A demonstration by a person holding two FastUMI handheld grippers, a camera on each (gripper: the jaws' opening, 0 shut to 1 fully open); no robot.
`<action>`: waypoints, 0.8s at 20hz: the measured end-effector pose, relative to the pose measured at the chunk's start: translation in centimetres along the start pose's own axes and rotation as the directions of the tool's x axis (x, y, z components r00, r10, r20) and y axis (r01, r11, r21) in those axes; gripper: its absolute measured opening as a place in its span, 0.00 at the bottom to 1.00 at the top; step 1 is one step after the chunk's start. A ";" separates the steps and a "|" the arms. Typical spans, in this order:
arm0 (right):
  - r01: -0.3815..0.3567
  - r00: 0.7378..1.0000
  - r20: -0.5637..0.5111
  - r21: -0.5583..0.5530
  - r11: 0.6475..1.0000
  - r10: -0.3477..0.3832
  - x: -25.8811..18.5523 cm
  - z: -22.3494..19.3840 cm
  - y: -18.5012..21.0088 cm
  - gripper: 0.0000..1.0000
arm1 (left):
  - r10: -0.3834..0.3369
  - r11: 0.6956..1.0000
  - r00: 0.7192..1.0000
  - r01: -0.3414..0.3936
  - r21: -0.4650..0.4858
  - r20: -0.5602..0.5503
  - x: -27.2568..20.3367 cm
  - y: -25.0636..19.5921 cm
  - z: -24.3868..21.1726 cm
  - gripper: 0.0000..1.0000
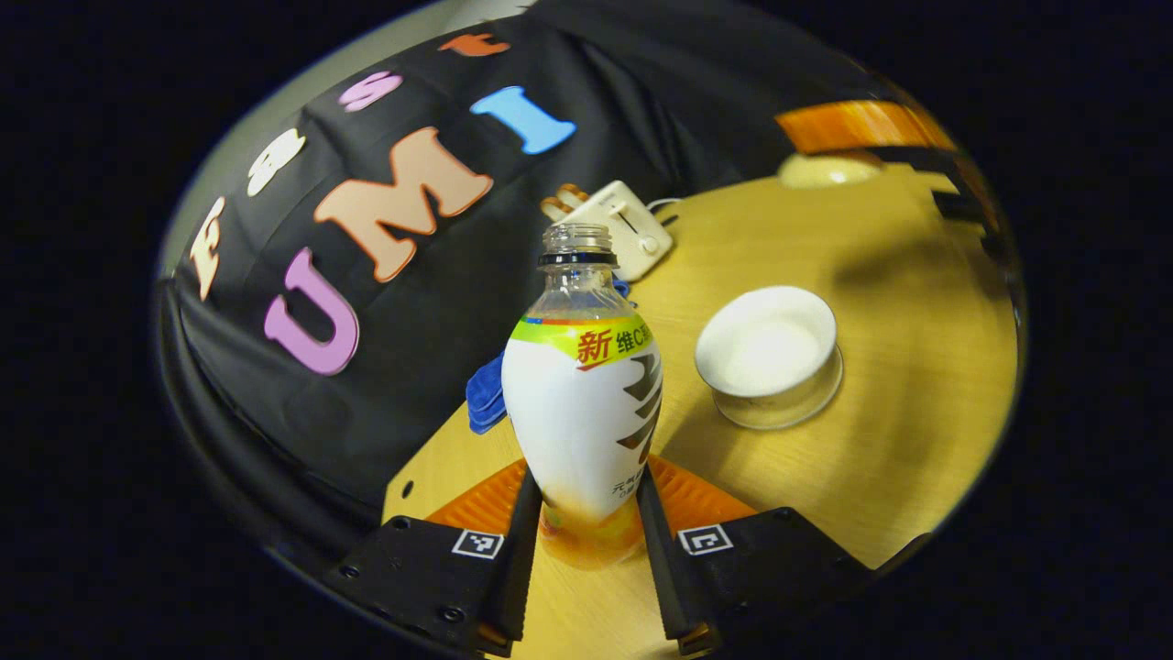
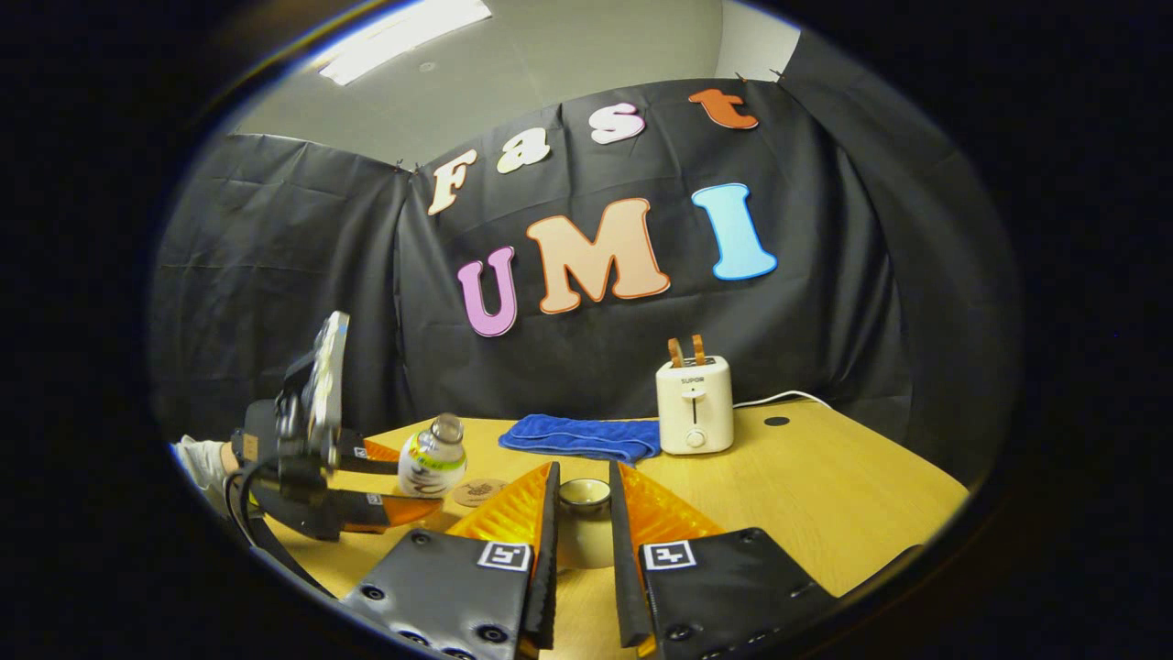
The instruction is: Open the teacup lid with one hand, grasp the water bottle and pour water into the teacup with the other hand; after pouring, place the water bottle on the coaster and then close the teacup lid.
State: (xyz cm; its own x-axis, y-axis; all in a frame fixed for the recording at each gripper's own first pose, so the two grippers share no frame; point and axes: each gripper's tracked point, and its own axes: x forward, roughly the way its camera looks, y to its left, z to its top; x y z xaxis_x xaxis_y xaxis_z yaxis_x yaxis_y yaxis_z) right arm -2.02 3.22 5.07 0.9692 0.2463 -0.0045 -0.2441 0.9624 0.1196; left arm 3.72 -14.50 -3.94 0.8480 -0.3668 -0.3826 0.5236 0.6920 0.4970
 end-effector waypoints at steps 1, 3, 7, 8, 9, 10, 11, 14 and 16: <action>-0.006 1.000 -0.013 -0.002 1.000 0.006 0.1 -0.4 0.3 0.30 | 0.007 0.997 1.000 -0.004 -0.077 0.027 0.3 0.5 0.4 0.54; -0.017 0.999 -0.044 -0.005 1.000 0.016 0.2 -1.5 1.1 0.30 | 0.015 0.981 0.998 -0.003 -0.194 0.063 -0.2 1.5 1.1 0.54; -0.034 0.997 -0.075 -0.025 0.999 0.032 0.5 -2.8 2.7 0.30 | 0.058 0.935 0.991 -0.010 -0.355 0.125 1.3 4.2 2.4 0.54; -0.038 0.996 -0.083 -0.031 0.999 0.035 0.6 -3.1 3.0 0.30 | 0.080 0.914 0.986 -0.014 -0.406 0.145 1.7 5.0 2.8 0.54; -0.040 0.995 -0.091 -0.036 0.999 0.037 0.7 -3.2 3.3 0.31 | 0.103 0.886 0.981 -0.014 -0.463 0.167 2.0 5.8 3.0 0.54; -0.044 0.994 -0.098 -0.040 0.998 0.040 0.8 -3.5 3.5 0.31 | 0.136 0.856 0.973 -0.019 -0.517 0.189 2.2 6.8 3.3 0.54; -0.049 0.994 -0.103 -0.045 0.998 0.044 1.0 -3.5 3.8 0.30 | 0.155 0.833 0.967 -0.017 -0.553 0.204 2.6 7.6 3.5 0.54; -0.054 0.993 -0.106 -0.062 0.997 0.047 1.2 -3.3 4.2 0.29 | 0.159 0.793 0.963 0.006 -0.609 0.216 4.6 8.3 3.1 0.54; -0.055 0.993 -0.105 -0.070 0.996 0.047 1.3 -3.3 4.4 0.29 | 0.121 0.798 0.973 0.023 -0.603 0.196 6.2 7.7 2.4 0.54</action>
State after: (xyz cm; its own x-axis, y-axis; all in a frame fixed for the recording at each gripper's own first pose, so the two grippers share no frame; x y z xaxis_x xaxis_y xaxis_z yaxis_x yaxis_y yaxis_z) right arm -1.89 8.15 2.34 0.9477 0.3020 -0.1028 -0.2983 0.9532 0.0500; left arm 13.19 -12.96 -0.59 0.9045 -0.3956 -0.1596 0.3872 0.9183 -0.0819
